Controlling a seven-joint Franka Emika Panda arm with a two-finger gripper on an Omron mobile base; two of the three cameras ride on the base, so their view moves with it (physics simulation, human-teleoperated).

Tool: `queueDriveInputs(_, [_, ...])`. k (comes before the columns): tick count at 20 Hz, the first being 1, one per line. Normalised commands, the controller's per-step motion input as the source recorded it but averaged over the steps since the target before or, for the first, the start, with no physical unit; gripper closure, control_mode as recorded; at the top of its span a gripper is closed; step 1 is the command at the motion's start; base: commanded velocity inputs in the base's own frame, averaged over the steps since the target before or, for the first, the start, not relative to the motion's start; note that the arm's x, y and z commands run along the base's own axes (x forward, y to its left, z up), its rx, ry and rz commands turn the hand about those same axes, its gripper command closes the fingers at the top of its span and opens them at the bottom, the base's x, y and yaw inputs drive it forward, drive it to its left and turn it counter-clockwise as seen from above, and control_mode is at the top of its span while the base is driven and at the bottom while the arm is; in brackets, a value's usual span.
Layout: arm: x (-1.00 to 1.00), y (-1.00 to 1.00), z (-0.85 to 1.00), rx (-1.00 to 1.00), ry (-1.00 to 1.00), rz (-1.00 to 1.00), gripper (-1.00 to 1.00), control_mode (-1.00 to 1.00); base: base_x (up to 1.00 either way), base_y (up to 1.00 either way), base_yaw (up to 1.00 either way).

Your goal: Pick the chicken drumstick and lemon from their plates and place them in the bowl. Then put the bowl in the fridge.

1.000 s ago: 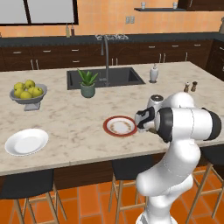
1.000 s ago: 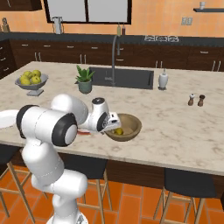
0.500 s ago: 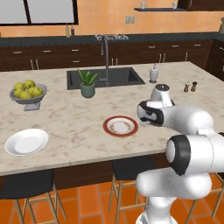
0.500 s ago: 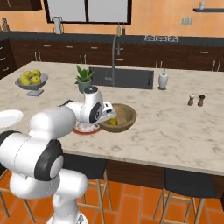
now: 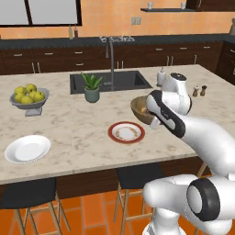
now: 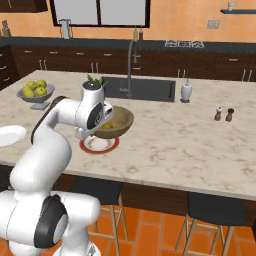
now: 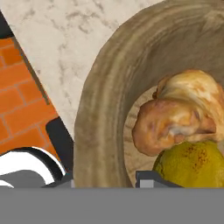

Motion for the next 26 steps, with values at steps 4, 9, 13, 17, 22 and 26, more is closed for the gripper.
queueDriveInputs(4, [-0.75, 0.04, 0.65, -0.11, -0.06, 0.45, 1.0, -1.0, 0.0, 0.0, 0.0])
queueDriveInputs(9, [-0.68, -0.04, 0.13, -0.04, -0.08, 0.25, 1.0, -1.0, 0.0, 0.0, 0.0])
queueDriveInputs(13, [-0.47, -0.01, 0.3, -0.01, 0.0, 0.0, 1.0, -1.0, 0.0, 0.0, 0.0])
queueDriveInputs(17, [-0.32, 0.0, 0.23, 0.0, 0.0, 0.0, 1.0, -1.0, 0.0, 0.0, 0.0])
queueDriveInputs(22, [-0.28, 0.0, 0.21, 0.0, 0.0, 0.0, 1.0, -1.0, 0.0, 0.0, 0.0])
queueDriveInputs(26, [-0.03, -0.02, 0.02, 0.0, 0.0, 0.0, 1.0, 1.0, -0.39, -0.17, 0.0])
